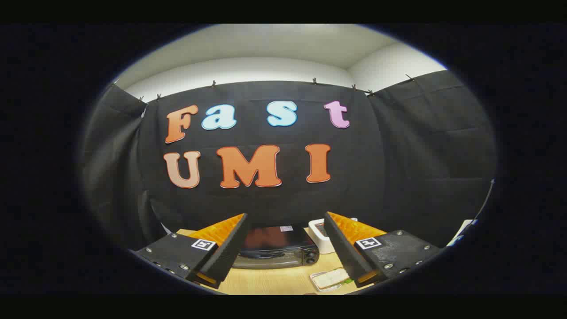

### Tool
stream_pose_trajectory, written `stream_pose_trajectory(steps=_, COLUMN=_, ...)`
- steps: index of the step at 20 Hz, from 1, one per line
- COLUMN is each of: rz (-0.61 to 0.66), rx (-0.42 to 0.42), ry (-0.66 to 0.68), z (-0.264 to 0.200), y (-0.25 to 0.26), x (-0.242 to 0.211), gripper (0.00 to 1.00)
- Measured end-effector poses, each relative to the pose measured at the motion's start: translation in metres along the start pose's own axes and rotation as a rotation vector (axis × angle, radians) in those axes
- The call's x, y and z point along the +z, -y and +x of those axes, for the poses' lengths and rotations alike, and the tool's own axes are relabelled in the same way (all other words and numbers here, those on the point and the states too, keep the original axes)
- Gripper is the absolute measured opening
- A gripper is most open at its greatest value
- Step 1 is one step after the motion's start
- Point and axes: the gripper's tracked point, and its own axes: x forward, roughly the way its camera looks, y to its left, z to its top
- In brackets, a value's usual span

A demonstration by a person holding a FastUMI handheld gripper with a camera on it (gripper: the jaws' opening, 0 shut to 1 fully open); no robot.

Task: Open the toaster oven, put the food inside, and close the toaster oven door.

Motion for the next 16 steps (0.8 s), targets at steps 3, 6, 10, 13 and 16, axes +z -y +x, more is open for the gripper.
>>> stream_pose_trajectory(steps=3, rz=-0.003, rx=-0.009, ry=0.012, z=0.0, y=0.0, x=0.002, gripper=0.99)
stream_pose_trajectory(steps=6, rz=-0.022, rx=-0.014, ry=0.018, z=0.0, y=-0.001, x=0.002, gripper=0.99)
stream_pose_trajectory(steps=10, rz=-0.057, rx=-0.013, ry=0.022, z=0.002, y=-0.003, x=0.003, gripper=0.99)
stream_pose_trajectory(steps=13, rz=-0.057, rx=-0.004, ry=0.026, z=0.005, y=-0.005, x=0.003, gripper=0.99)
stream_pose_trajectory(steps=16, rz=-0.056, rx=0.004, ry=0.027, z=0.011, y=-0.008, x=-0.001, gripper=0.99)
